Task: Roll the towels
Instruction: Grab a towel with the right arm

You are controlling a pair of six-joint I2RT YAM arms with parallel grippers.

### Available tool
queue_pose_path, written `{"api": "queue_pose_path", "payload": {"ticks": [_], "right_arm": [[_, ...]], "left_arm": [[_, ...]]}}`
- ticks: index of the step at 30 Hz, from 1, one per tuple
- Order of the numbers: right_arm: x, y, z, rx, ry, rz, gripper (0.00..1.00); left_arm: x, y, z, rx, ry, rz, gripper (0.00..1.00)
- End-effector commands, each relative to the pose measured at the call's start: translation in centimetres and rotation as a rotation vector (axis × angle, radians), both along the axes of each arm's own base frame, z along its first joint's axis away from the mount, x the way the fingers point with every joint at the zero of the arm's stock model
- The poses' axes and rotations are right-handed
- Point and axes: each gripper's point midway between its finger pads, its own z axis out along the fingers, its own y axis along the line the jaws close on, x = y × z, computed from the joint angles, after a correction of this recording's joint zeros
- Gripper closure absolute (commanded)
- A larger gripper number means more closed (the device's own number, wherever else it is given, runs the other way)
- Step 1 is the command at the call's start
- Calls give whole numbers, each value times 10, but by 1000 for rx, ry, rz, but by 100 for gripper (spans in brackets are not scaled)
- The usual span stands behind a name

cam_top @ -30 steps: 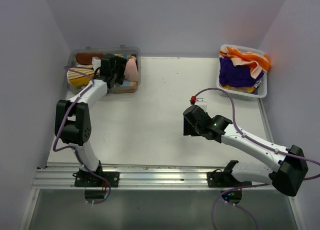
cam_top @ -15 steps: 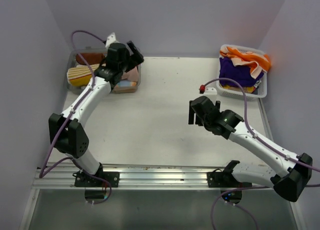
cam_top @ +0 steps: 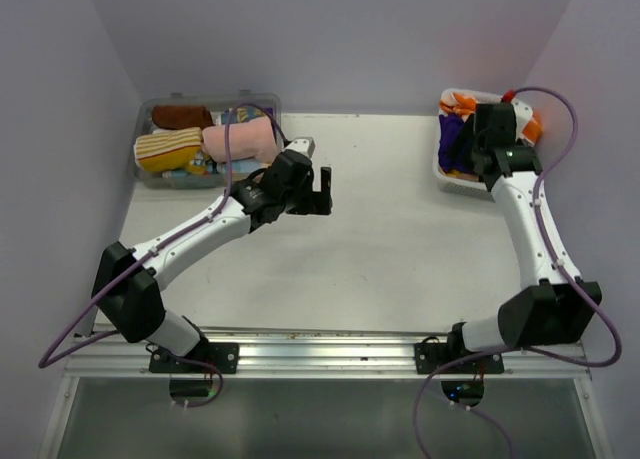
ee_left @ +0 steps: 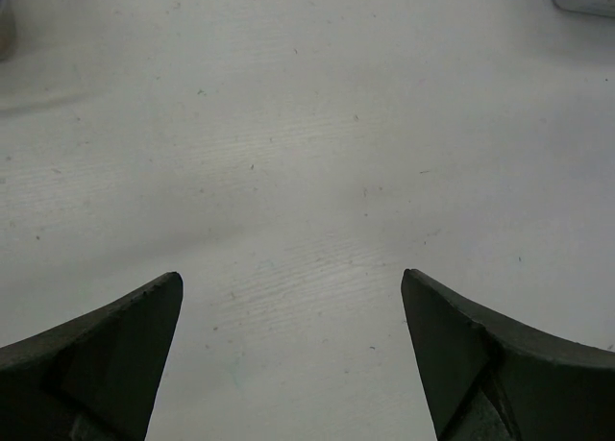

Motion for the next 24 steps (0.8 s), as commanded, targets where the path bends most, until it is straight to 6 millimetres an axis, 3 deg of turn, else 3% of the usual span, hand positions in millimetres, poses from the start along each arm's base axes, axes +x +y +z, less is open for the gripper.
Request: {"api": "queue_pose_path", "payload": {"ticks": [1,4,6,8,9,10,16,21,23,24], "right_arm": [[47,-15,26,84,-84,-23,19],[78,-49,26,152,-100,-120,19],[96,-59,12,185,-82,-144,19],[110,-70,16,209,-105,-161,20],[117,-75,2,217,-75,-175,20],[122,-80,6,221,-91,-185,20],[150,-97,-21,279,-97,-223,26],[166,-100,-19,280,-155,-222,31],[172,-103,-27,273,-136,-227,32],[175,-104,-20,269,-144,-228,33]], "left_arm": [[-3,8,16,-8,-49,5,0],[-7,13,13,25,-32,-10,0],[-10,12,14,17,-35,-28,0],[-14,8,16,-8,-40,-55,1],[-15,8,15,-11,-37,-59,1],[-16,8,16,-17,-36,-64,0],[-23,9,11,-19,-24,-81,1],[-28,11,5,-21,-13,-86,1],[-29,10,2,-22,-5,-87,1],[-29,10,0,-23,-2,-91,1]]}}
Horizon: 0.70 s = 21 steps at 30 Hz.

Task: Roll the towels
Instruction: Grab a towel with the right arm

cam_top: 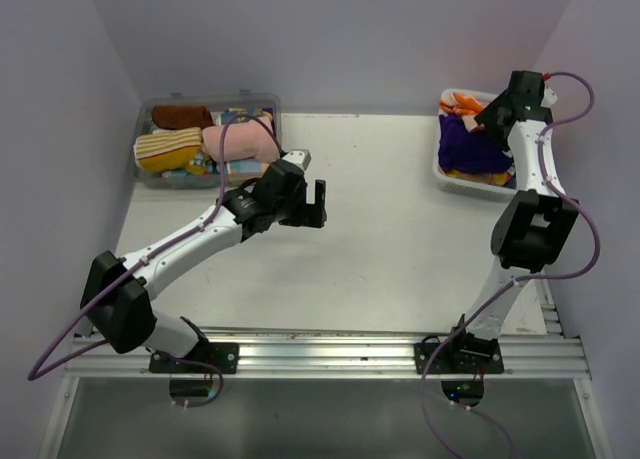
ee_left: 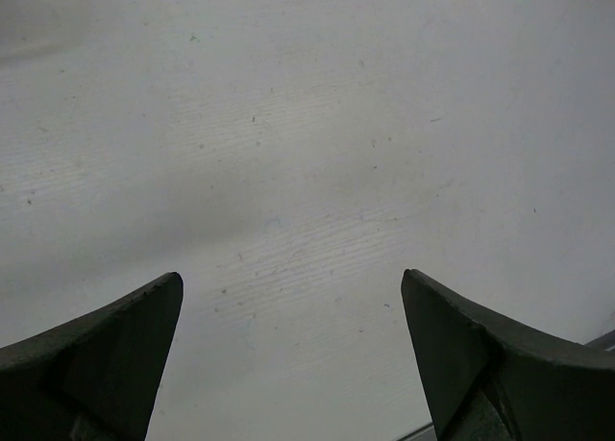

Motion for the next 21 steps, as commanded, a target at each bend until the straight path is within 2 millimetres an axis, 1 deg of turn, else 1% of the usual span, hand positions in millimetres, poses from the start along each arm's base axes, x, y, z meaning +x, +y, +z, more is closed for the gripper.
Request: {"api": "queue_pose_path", "payload": {"ticks": [1,2,3,4,5,6,8,9,10,11,12,14,15,17,18,19,20,21], "right_arm": [[26,-7,24,-11,-94,-8,33],[29,-8,23,-12,-92,-11,34],[33,-9,29,-14,-102,-11,36],[36,-10,25,-12,-93,-9,38],[40,-10,14,-4,-70,-8,40],[44,-10,18,-2,-77,-7,49],[48,-9,19,5,-84,-2,65],[51,-7,24,13,-101,12,83],[52,-5,31,15,-116,21,94],[52,-5,38,14,-130,23,100],[50,-4,60,6,-176,25,100],[44,1,90,2,-245,42,100],[35,5,123,-12,-320,53,100],[26,14,156,-10,-402,87,100],[21,20,176,-17,-450,105,100],[8,28,205,-24,-512,129,100],[1,37,223,-16,-558,168,100],[-4,48,238,2,-608,214,100]], "left_arm": [[0,-3,11,-32,-37,-28,1],[-1,-3,11,-33,-34,-31,1],[-1,-3,10,-32,-31,-32,1],[-1,-3,9,-29,-31,-30,1],[-1,-3,8,-28,-30,-30,1],[0,-3,8,-26,-30,-27,1],[-1,-2,7,-22,-27,-26,1],[0,-2,7,-19,-29,-23,1],[0,-1,7,-19,-28,-21,1],[0,-1,6,-15,-27,-18,1],[2,1,6,-6,-31,-11,1],[3,4,7,7,-32,3,1],[5,5,10,14,-37,13,1],[7,6,13,17,-44,20,1],[7,7,16,17,-48,23,1],[9,5,21,8,-55,25,1],[9,4,24,1,-53,21,1],[5,-4,28,-40,-34,-6,1]]}}
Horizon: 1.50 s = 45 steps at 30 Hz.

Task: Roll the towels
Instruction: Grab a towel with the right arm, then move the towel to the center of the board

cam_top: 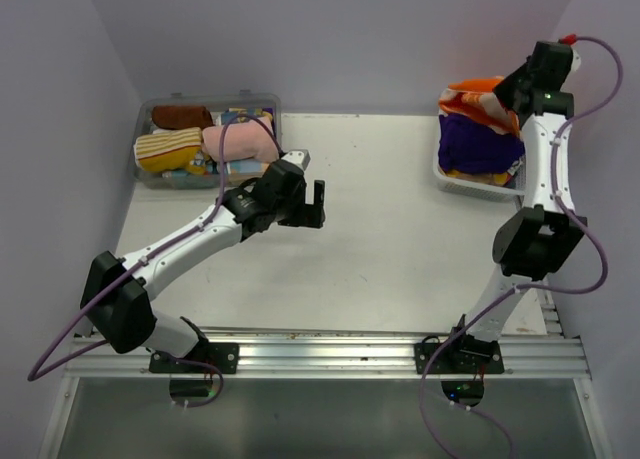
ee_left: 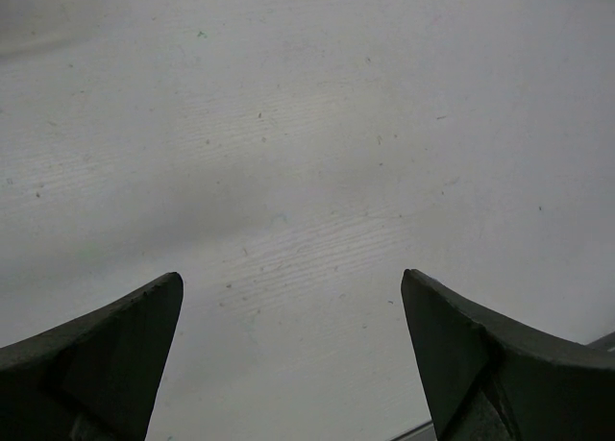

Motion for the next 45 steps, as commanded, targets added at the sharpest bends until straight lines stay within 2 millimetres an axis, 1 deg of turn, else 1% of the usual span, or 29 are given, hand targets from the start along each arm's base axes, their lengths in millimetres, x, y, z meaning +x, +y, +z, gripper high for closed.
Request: {"api": "queue_pose_path", "payload": {"ticks": [1,4,5,7,8,12,15,17,18,20,21,23,24,25,26,27,29,30,32,33,34,35,36,38,39,41,42,44,45], "right_arm": [[-48,43,166,-25,-416,156,100],[-72,78,203,-21,-516,280,100],[-89,99,220,-30,-559,341,100],[-110,121,235,-42,-606,403,100],[-130,134,250,-60,-647,435,100],[-168,202,241,-48,-647,622,100],[-198,241,226,12,-636,745,100],[-209,258,211,44,-610,794,100],[-215,280,187,78,-564,853,100],[-226,300,162,104,-511,905,100],[-232,323,124,123,-424,959,100],[-238,350,80,149,-318,1011,100],[-255,377,44,151,-233,1082,100],[-258,395,9,139,-143,1114,100],[-268,409,-14,124,-77,1158,100],[-290,427,-40,99,17,1228,82],[-301,439,-79,22,138,1270,68],[-305,435,-86,-30,174,1262,58],[-302,422,-90,-78,187,1212,51],[-302,407,-87,-121,183,1184,45],[-291,389,-84,-180,171,1102,42],[-288,377,-81,-193,168,1076,39],[-280,352,-75,-192,166,1016,38],[-272,326,-75,-171,169,954,37],[-264,297,-76,-162,170,877,37],[-262,270,-89,-167,207,806,36],[-259,249,-95,-166,237,746,36],[-261,229,-103,-164,264,688,35],[-264,212,-117,-150,308,636,34]], "left_arm": [[8,-11,37,-94,-41,-17,1],[5,-23,51,-204,-28,-50,1],[5,-24,56,-238,-21,-46,1],[7,-19,63,-262,-23,-25,1],[8,-16,67,-274,-27,-14,1],[10,12,90,-319,-53,48,1],[19,51,113,-336,-115,139,1],[25,76,129,-333,-167,201,1],[27,85,137,-316,-189,227,1],[29,100,146,-299,-216,269,1],[29,104,151,-295,-224,277,1],[32,113,155,-273,-244,307,1],[31,116,157,-268,-247,313,1],[32,118,156,-263,-247,319,1],[32,118,156,-263,-244,321,1],[32,118,155,-263,-240,318,1],[32,118,150,-250,-229,311,1],[30,117,147,-240,-220,297,1],[30,115,139,-223,-200,278,2],[28,110,133,-219,-177,240,3],[27,107,126,-213,-159,222,4],[26,104,120,-206,-142,203,5],[22,97,111,-189,-118,179,5],[19,80,95,-161,-87,140,6],[8,56,89,-149,-73,83,6],[1,28,70,-130,-24,17,8],[-7,4,68,-142,-22,-41,9],[-9,-21,47,-99,-3,-77,10],[-18,-47,53,-92,-28,-139,10]]}}
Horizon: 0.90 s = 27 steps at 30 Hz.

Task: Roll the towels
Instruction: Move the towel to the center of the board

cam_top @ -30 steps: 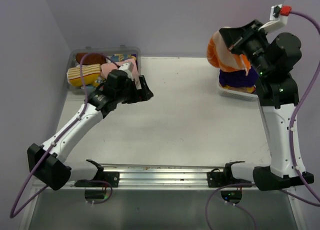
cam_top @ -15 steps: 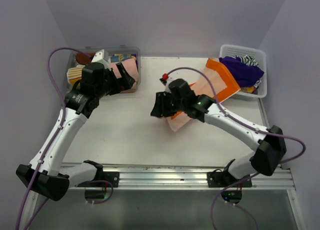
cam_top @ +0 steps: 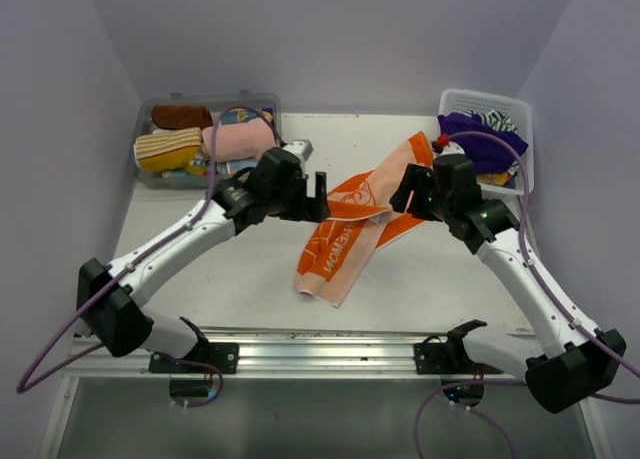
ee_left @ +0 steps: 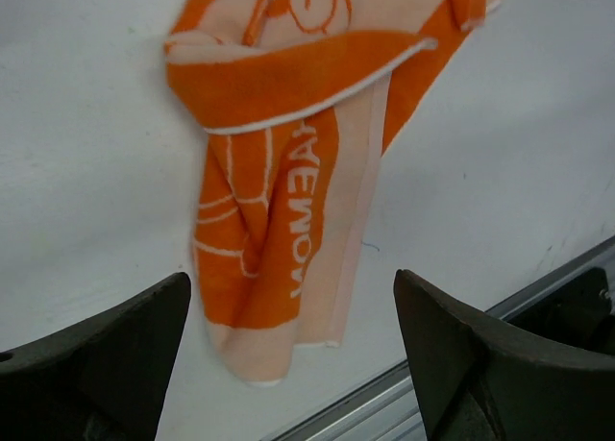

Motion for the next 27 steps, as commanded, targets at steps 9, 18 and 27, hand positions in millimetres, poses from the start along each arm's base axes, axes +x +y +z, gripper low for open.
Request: {"api": "queue_pose_path", "payload": {"ticks": [9,18,27], "right_arm": [[-42,-112,-72,-42,215,-322,27],[-57,-131,-85,-30,246,-388,26],[-62,-129,-82,-18,237,-382,26]], "left_arm": [[19,-154,-71,281,-81,-254,7],[68,-203,-93,358,-192,-336,7],[94,-208,-134,367,-133,-360,32]]}}
